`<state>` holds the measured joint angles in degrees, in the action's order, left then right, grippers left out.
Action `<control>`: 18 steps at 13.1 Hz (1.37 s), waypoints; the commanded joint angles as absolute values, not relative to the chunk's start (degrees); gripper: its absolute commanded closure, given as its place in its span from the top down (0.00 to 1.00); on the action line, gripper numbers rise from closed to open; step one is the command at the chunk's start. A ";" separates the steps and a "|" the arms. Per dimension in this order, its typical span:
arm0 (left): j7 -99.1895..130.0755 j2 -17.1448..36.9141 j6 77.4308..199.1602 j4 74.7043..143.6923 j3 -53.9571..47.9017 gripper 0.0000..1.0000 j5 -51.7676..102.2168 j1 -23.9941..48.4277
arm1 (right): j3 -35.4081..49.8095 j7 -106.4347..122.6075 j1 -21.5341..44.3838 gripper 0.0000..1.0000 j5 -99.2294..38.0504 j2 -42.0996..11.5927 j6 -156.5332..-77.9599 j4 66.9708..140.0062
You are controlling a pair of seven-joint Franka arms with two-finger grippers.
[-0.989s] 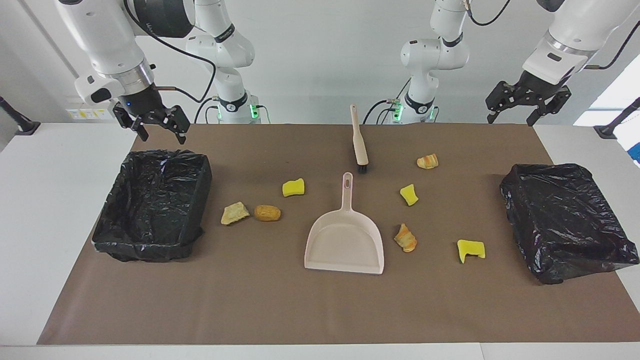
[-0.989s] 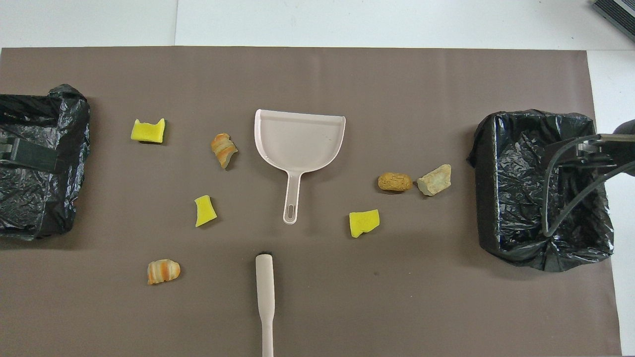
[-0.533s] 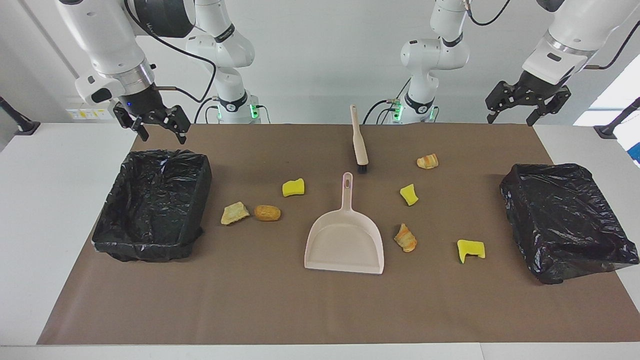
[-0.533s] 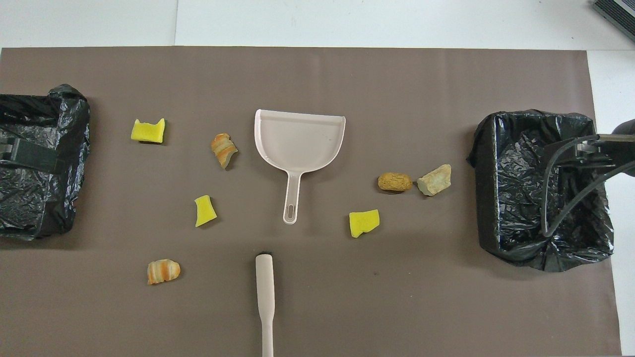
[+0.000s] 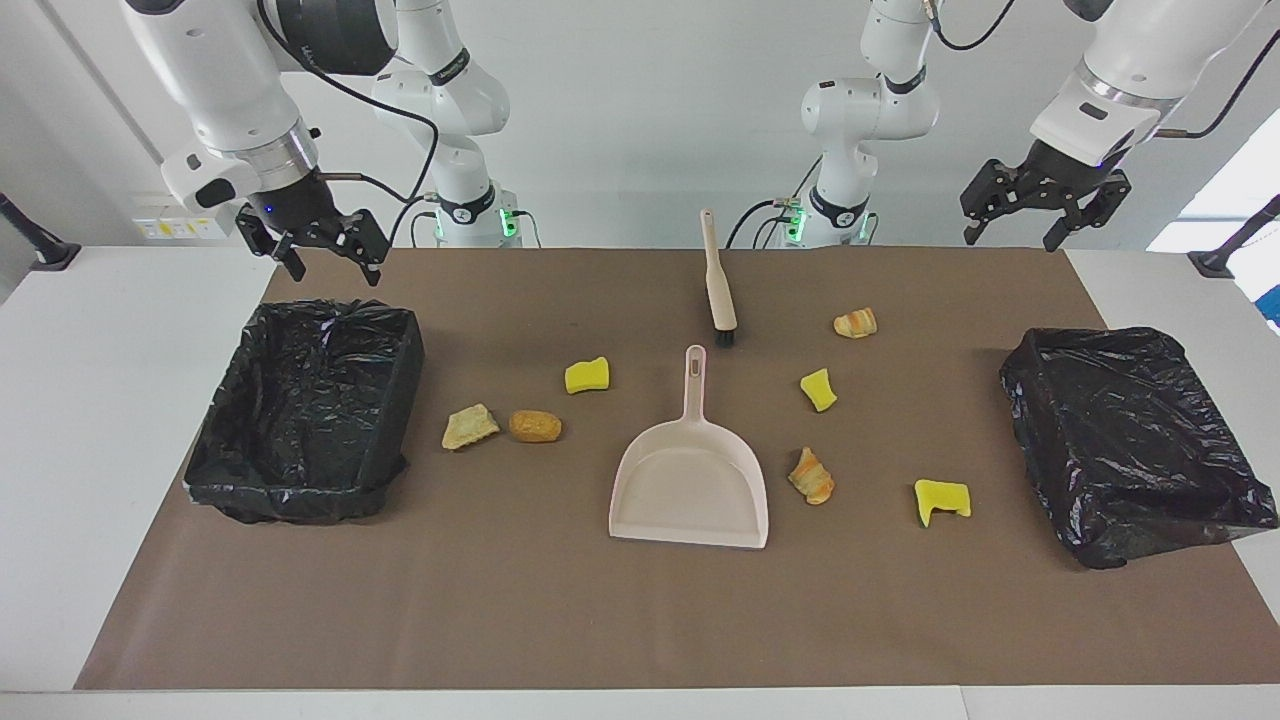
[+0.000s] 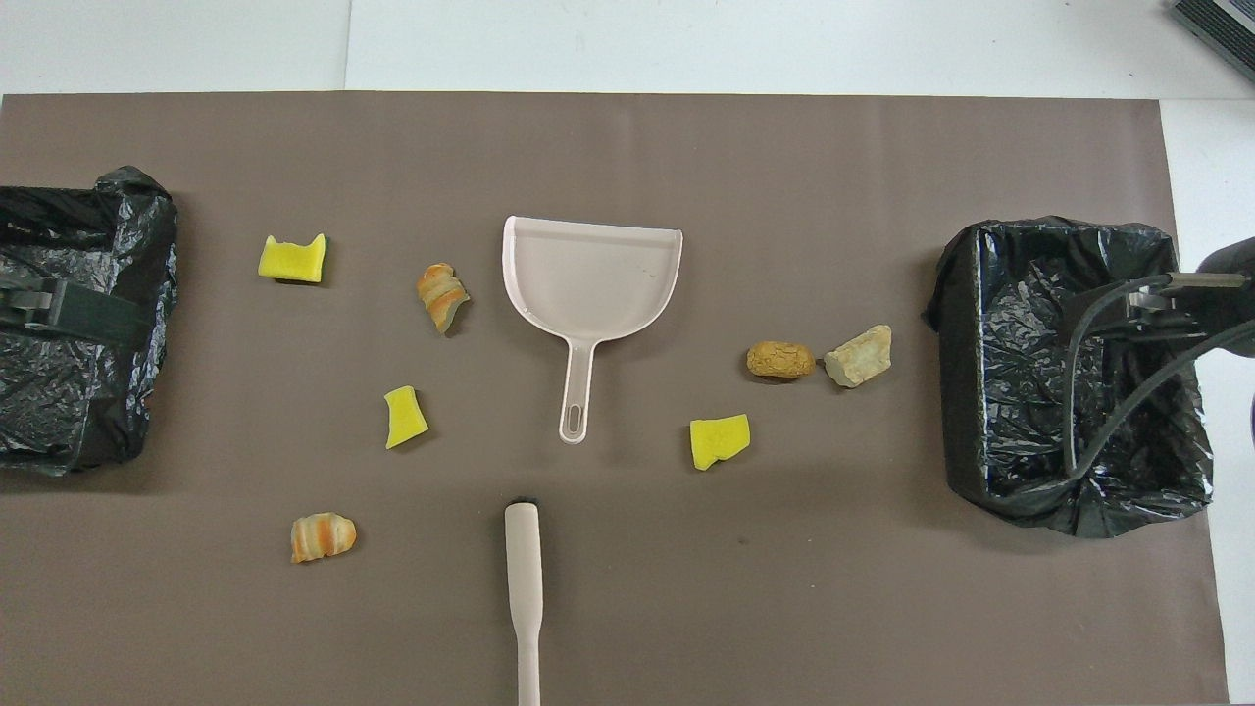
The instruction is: Sweep and dump trash in bin
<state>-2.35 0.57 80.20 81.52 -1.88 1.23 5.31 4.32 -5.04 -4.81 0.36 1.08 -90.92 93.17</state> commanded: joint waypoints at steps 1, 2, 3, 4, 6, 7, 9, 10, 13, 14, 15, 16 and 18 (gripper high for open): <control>1.92 -6.65 82.96 92.24 -4.99 1.00 1.76 6.24 | 4.57 -2.90 -5.19 1.00 -0.26 1.15 -88.52 92.55; 3.50 -9.81 84.71 97.33 -7.10 1.00 1.76 6.24 | 4.66 -2.73 -5.19 1.00 -0.35 -0.51 -87.55 91.42; 5.52 -12.89 86.47 102.25 -9.47 1.00 1.84 6.24 | 4.83 -2.20 -5.19 1.00 -0.26 -2.09 -86.50 89.93; 7.63 -15.62 87.88 106.65 -11.49 1.00 2.11 6.33 | 5.27 -1.68 -5.19 1.00 -0.09 -3.41 -86.05 88.96; 9.92 -18.97 89.47 112.91 -14.66 1.00 7.00 6.59 | 6.50 -1.32 -5.19 1.00 0.35 -6.05 -86.04 87.63; 11.67 -19.94 89.91 115.55 -17.11 1.00 7.81 6.59 | 7.37 -1.32 -5.19 1.00 0.53 -7.54 -86.04 87.19; 16.06 -21.26 91.22 119.86 -21.16 1.00 8.61 6.77 | 7.91 -1.32 -5.19 1.00 0.44 -10.71 -86.22 85.35; 18.09 -22.31 92.54 122.14 -23.53 1.00 10.09 6.68 | 8.08 -1.32 -5.10 1.00 0.53 -11.94 -86.74 85.08; 20.38 -25.74 97.37 129.97 -27.84 1.00 14.31 7.81 | 9.67 -1.76 -4.31 1.00 0.53 -14.58 -89.11 84.90; 22.13 -26.45 99.38 132.25 -29.95 1.00 15.11 8.26 | 9.58 -2.02 -3.09 1.00 0.44 -15.29 -89.56 84.90; 24.58 -26.46 101.75 134.28 -32.23 1.00 15.90 9.04 | 9.58 -2.72 -2.64 1.00 0.35 -16.08 -90.43 84.82; 26.87 -26.37 104.21 136.47 -34.00 1.00 16.17 9.40 | 9.58 -4.20 -1.59 1.00 0.53 -16.26 -92.53 85.16; 27.77 -26.11 107.04 140.87 -37.68 1.00 18.52 10.19 | 9.58 -8.07 1.92 1.00 0.44 -16.43 -95.79 85.69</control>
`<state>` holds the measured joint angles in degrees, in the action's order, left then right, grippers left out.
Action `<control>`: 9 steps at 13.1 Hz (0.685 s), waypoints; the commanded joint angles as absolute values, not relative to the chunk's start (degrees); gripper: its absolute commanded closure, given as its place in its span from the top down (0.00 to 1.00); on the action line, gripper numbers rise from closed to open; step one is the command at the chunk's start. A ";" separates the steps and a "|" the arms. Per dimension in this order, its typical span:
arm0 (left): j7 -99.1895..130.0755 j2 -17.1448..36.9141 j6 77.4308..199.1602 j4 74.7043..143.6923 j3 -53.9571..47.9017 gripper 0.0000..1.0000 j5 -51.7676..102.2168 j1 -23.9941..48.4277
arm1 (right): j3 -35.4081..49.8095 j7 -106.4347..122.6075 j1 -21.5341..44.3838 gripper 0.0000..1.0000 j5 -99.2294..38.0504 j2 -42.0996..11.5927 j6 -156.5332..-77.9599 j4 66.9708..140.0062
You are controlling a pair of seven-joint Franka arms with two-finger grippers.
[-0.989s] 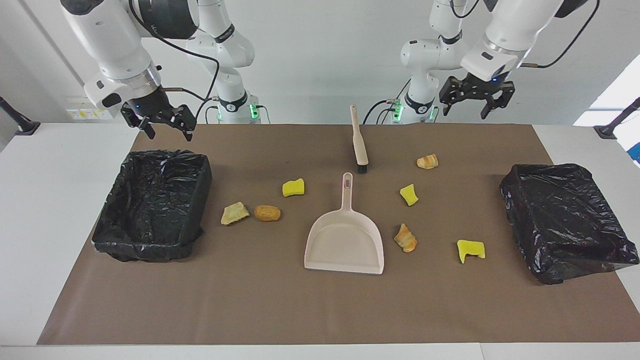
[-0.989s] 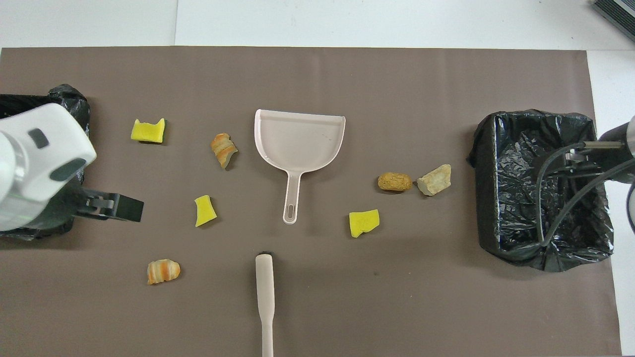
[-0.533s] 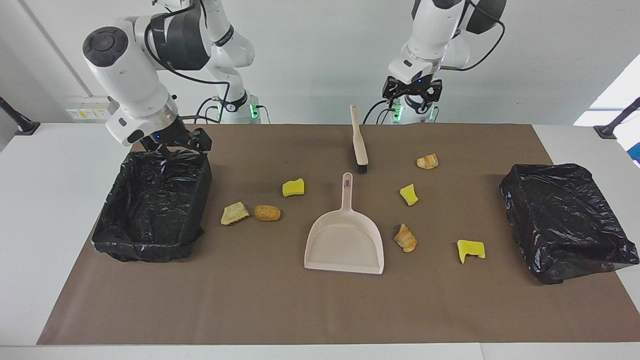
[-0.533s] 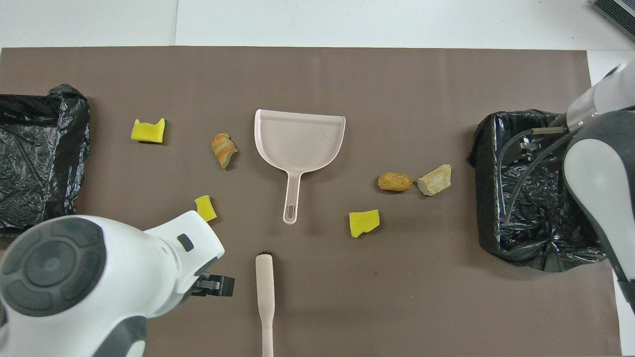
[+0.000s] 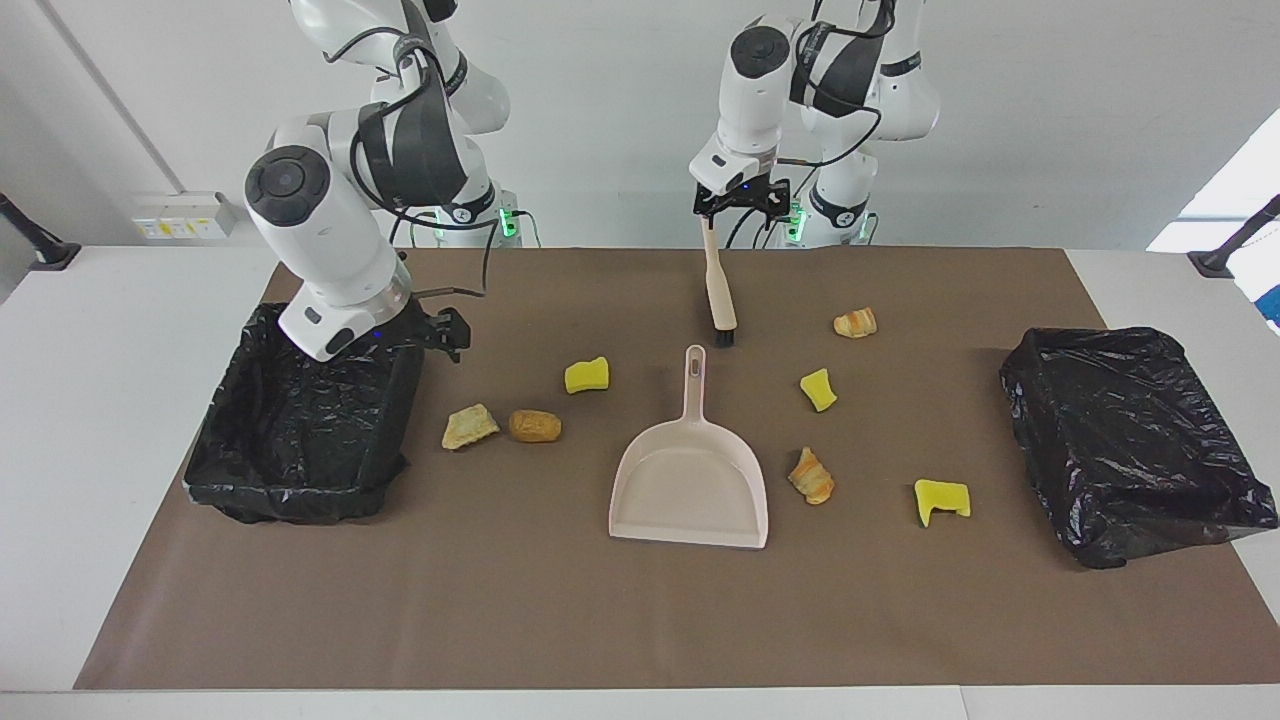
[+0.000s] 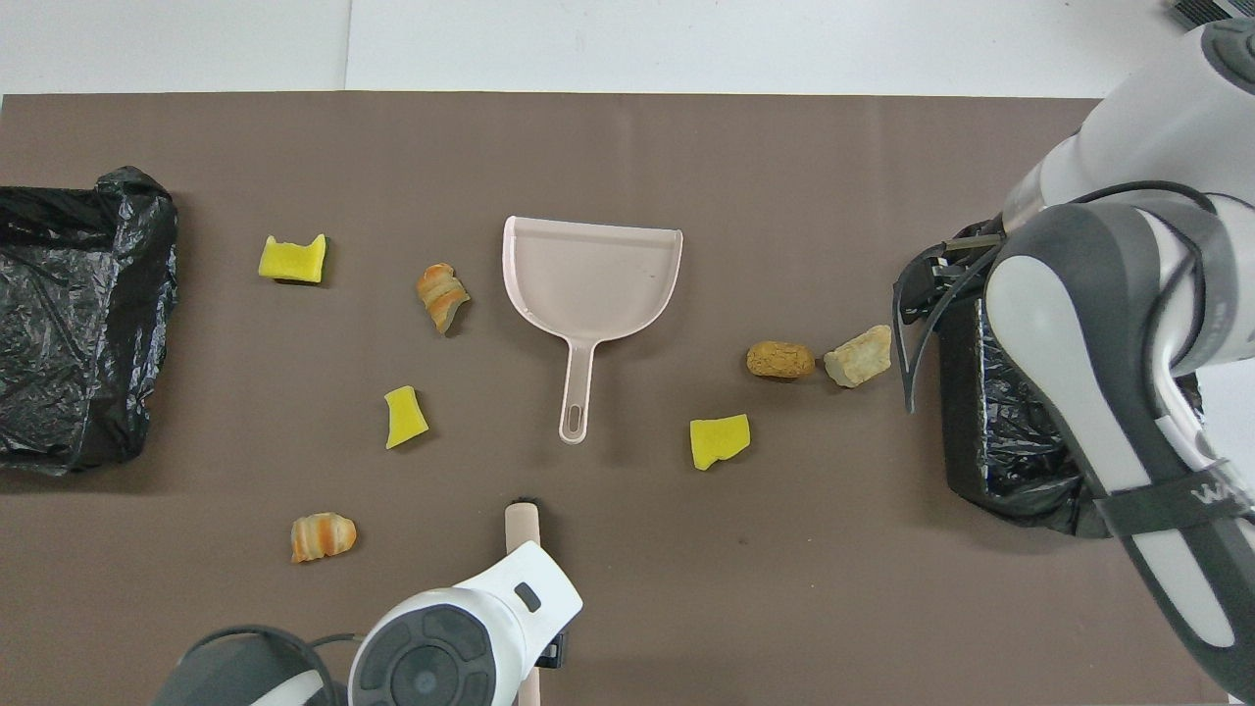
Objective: Sweep and dump trash in bin
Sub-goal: 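Reach the right gripper to the dustpan handle while the left gripper reaches the brush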
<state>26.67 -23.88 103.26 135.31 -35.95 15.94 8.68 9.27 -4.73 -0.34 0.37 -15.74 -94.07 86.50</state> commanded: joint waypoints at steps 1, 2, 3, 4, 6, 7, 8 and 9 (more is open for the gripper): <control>28.03 -26.19 110.71 143.93 -38.49 1.00 21.16 11.15 | 9.58 -10.26 2.72 1.00 0.35 -16.61 -97.02 86.39; 28.39 -26.10 113.96 146.05 -38.67 0.99 22.57 12.73 | 9.58 -12.28 3.77 1.00 -0.52 -17.57 -97.55 86.40; 28.65 -25.76 115.91 147.73 -38.85 0.99 22.76 13.27 | 9.58 -14.04 4.39 1.00 -0.79 -18.71 -98.25 86.40; 28.65 -25.40 117.58 149.31 -40.50 0.98 23.20 13.36 | 9.58 -15.54 5.35 1.00 -0.79 -19.42 -99.13 86.40; 29.00 -25.22 120.40 151.52 -42.98 0.94 25.30 13.27 | 9.67 -18.01 7.73 1.00 -0.88 -21.00 -100.71 86.40; 29.00 -25.05 120.58 151.52 -42.98 0.91 25.49 13.10 | 9.67 -18.63 7.82 1.00 -0.79 -21.53 -100.90 86.40; 29.00 -25.05 120.50 151.52 -42.98 0.87 25.58 13.10 | 9.67 -18.81 8.00 1.00 -0.88 -21.62 -101.07 86.48; 29.00 -25.05 120.50 151.52 -42.98 0.80 25.75 13.10 | 9.67 -18.98 8.52 1.00 -0.79 -21.62 -101.16 86.75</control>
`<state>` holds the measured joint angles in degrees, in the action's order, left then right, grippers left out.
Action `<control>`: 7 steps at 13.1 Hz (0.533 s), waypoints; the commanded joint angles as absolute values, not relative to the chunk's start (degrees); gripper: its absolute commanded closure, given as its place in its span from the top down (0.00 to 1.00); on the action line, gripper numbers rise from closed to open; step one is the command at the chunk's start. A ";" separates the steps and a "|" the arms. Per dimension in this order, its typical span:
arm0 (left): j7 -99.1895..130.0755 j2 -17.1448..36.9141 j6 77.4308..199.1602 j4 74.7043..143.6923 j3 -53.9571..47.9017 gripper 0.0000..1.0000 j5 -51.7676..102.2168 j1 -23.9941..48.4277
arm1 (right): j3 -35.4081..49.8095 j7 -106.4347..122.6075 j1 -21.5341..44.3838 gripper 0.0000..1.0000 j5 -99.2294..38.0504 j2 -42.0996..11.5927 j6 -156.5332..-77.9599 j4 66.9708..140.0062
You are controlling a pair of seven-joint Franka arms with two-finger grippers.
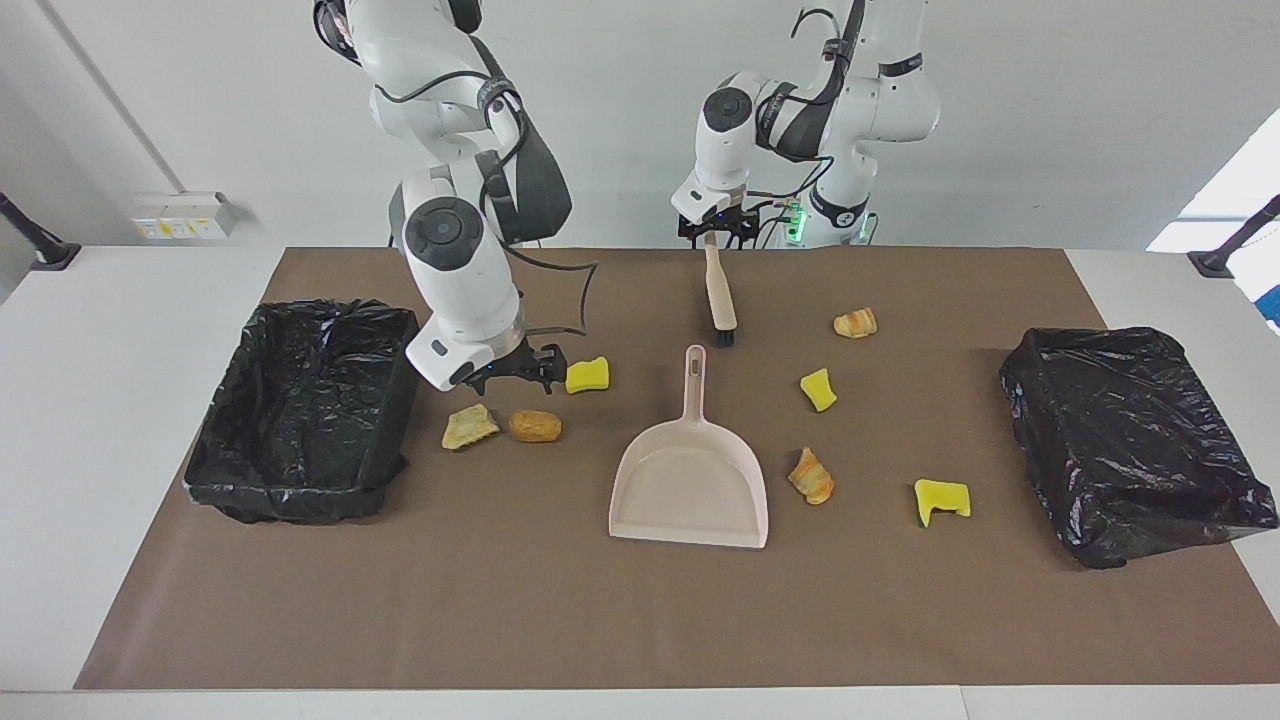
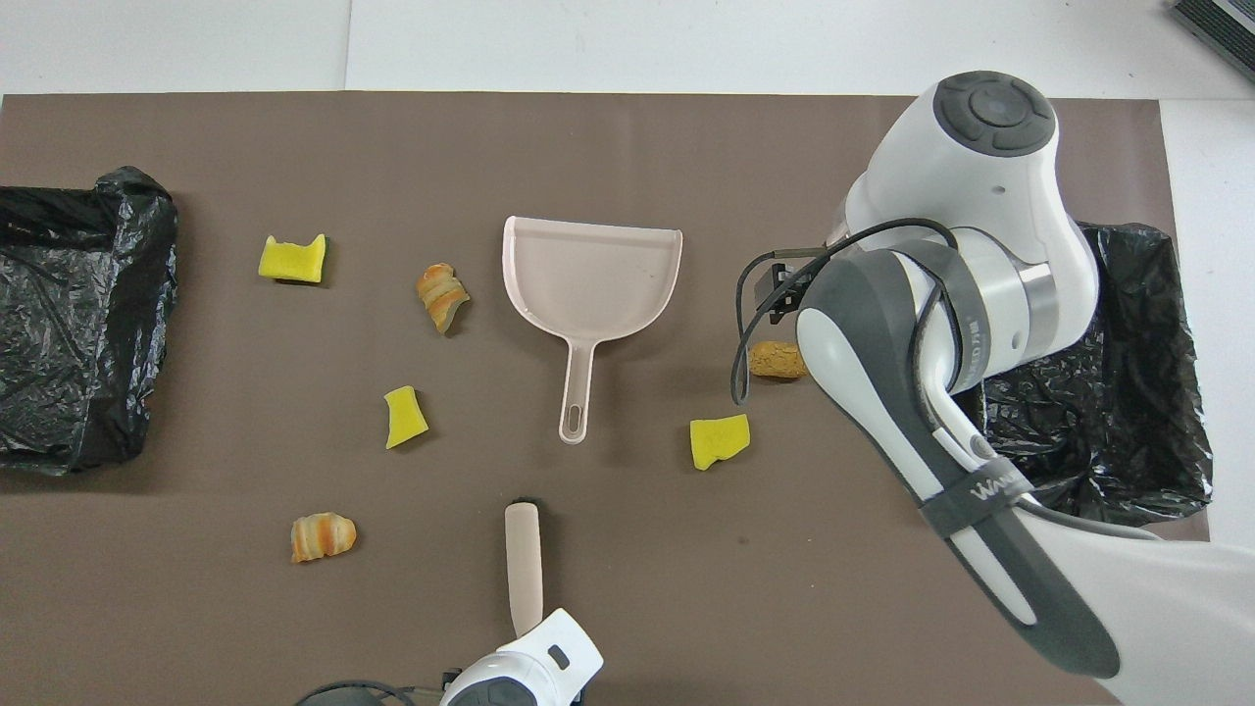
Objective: Sweep and dump trash in bin
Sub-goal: 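Reach the right gripper to the dustpan handle while the left gripper reaches the brush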
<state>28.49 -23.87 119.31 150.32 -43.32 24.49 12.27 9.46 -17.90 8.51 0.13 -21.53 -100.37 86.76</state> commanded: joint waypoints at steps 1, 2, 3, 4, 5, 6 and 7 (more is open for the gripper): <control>29.00 -25.05 120.50 151.52 -42.98 0.67 26.19 13.10 | 9.67 -19.07 8.61 1.00 -0.79 -21.71 -101.16 86.92; 29.00 -24.79 120.41 151.52 -42.98 0.38 26.28 13.01 | 9.67 -19.07 8.61 1.00 -0.88 -21.62 -101.16 86.84; 28.74 -24.52 120.50 151.35 -42.98 0.16 26.28 12.92 | 9.67 -19.07 8.61 1.00 -0.88 -21.62 -101.25 86.92; 28.22 -23.74 120.76 151.00 -42.89 0.01 26.28 12.66 | 9.67 -19.07 8.61 1.00 -0.88 -21.62 -101.16 86.84; 27.69 -22.86 120.76 149.86 -42.72 0.00 26.19 12.31 | 9.67 -19.16 8.70 1.00 -0.88 -21.62 -101.25 86.92; 27.25 -22.42 120.24 148.20 -42.54 0.00 26.10 11.09 | 9.67 -19.16 8.70 1.00 -0.88 -21.62 -101.25 86.92; 26.46 -22.59 119.28 145.66 -42.45 0.00 26.10 8.12 | 9.67 -19.42 9.14 1.00 -0.88 -21.62 -101.42 87.27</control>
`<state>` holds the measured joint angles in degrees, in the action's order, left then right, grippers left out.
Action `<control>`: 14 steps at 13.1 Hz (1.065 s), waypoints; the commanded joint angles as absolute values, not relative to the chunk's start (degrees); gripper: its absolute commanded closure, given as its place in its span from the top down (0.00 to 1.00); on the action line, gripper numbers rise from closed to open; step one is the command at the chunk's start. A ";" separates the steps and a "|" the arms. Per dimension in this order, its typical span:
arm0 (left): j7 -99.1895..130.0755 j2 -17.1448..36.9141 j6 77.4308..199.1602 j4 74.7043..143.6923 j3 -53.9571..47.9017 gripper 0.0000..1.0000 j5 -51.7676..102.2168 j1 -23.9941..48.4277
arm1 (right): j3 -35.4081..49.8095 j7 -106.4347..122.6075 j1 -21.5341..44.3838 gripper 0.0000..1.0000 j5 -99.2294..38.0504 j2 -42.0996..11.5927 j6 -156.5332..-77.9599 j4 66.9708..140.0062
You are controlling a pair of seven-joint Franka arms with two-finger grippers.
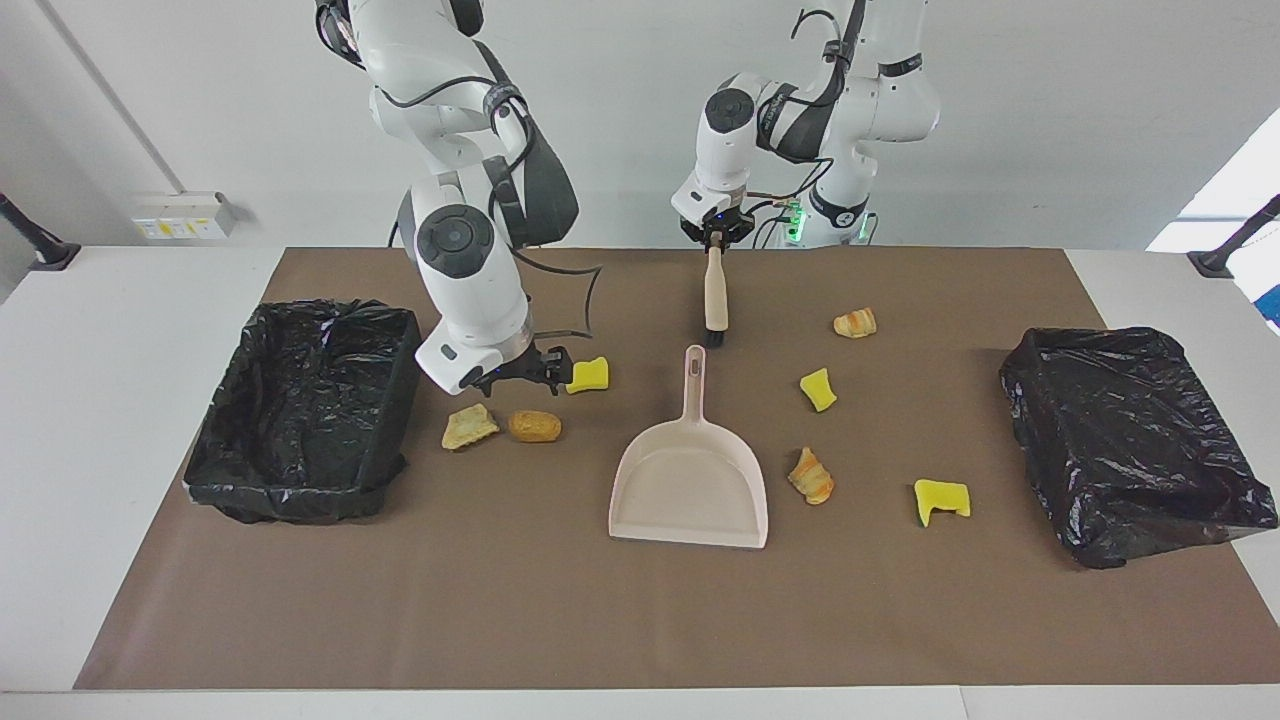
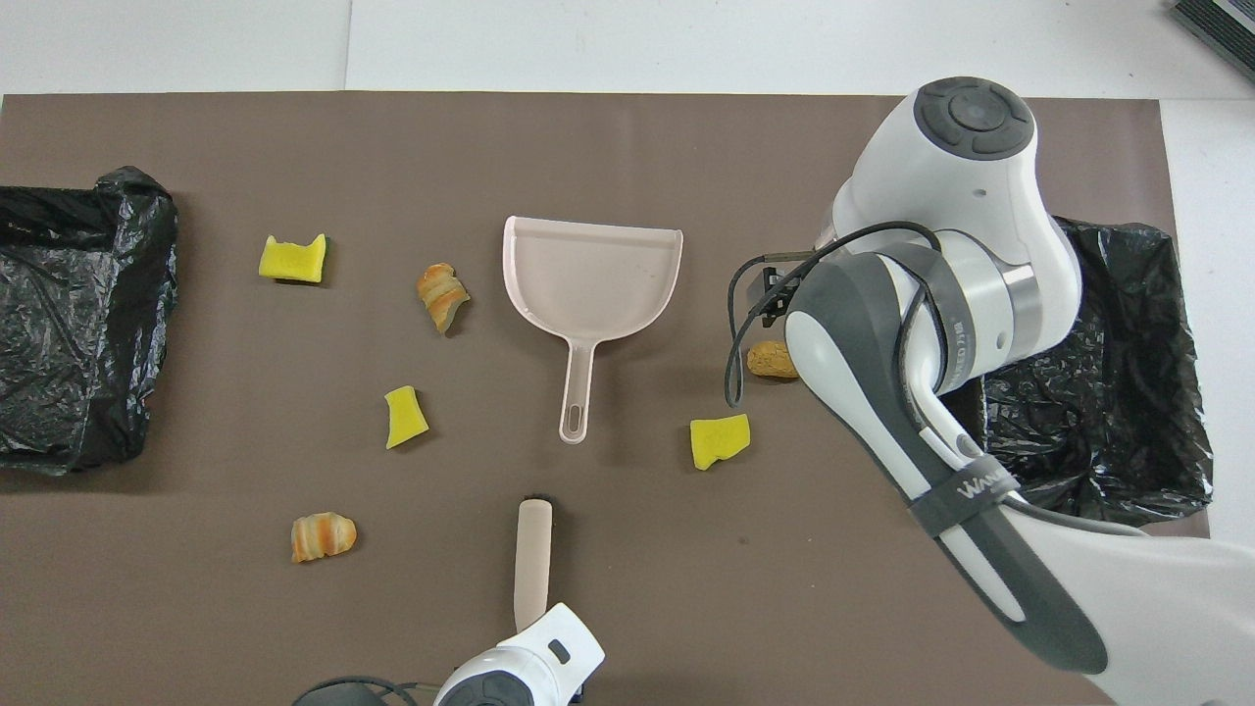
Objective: Sweep and dump trash in bin
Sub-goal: 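Reach the right gripper to the dustpan handle while the left gripper reaches the brush, then grasp the dustpan handle with the right gripper while the left gripper grasps the brush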
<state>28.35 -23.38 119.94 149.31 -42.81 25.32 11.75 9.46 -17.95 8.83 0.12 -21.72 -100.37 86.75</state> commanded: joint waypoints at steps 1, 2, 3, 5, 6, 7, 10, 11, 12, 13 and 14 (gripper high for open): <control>25.67 -22.76 117.53 143.11 -42.28 0.00 26.02 6.52 | 9.67 -20.82 9.49 1.00 -0.88 -21.62 -102.30 87.71; 25.49 -23.02 114.73 141.17 -40.54 0.00 25.41 5.46 | 9.67 -22.31 10.01 1.00 -0.88 -21.71 -103.00 88.24; 25.40 -23.90 111.13 140.02 -35.82 0.00 25.05 5.88 | 9.67 -23.54 11.24 1.00 -1.31 -21.71 -104.23 88.68; 26.18 -25.48 104.53 138.69 -31.04 0.00 17.89 6.33 | 9.75 -26.00 12.21 1.00 -1.58 -22.15 -105.90 88.86; 27.06 -26.45 102.50 139.04 -30.68 0.00 14.62 5.98 | 9.76 -27.06 12.74 1.00 -1.93 -22.67 -106.78 88.86; 29.51 -27.41 100.91 139.91 -29.72 0.00 13.81 5.37 | 9.76 -29.07 13.44 1.00 -2.63 -23.02 -108.35 88.86; 38.12 -29.52 100.37 143.60 -26.63 0.00 11.10 3.96 | 9.32 -37.67 20.19 1.00 -0.10 -25.92 -110.73 87.98; 40.32 -30.84 100.02 144.92 -25.50 0.00 9.60 3.00 | 9.40 -41.27 21.52 1.00 2.26 -26.45 -111.53 87.89; 42.17 -32.68 99.85 147.37 -25.23 0.00 9.41 2.81 | 9.58 -44.53 22.06 1.00 3.07 -27.33 -112.23 87.02; 44.10 -34.17 99.41 149.31 -25.14 0.00 9.40 2.20 | 9.58 -47.78 23.89 1.00 3.25 -28.55 -112.85 85.45; 47.17 -33.93 98.27 150.02 -24.88 0.00 9.40 0.72 | 9.32 -51.81 26.26 1.00 3.77 -28.56 -115.20 85.43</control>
<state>43.04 -29.63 99.86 146.29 -24.90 10.04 2.57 9.52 -46.13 23.92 2.22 -27.08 -113.22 87.82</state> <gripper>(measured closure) 0.740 0.000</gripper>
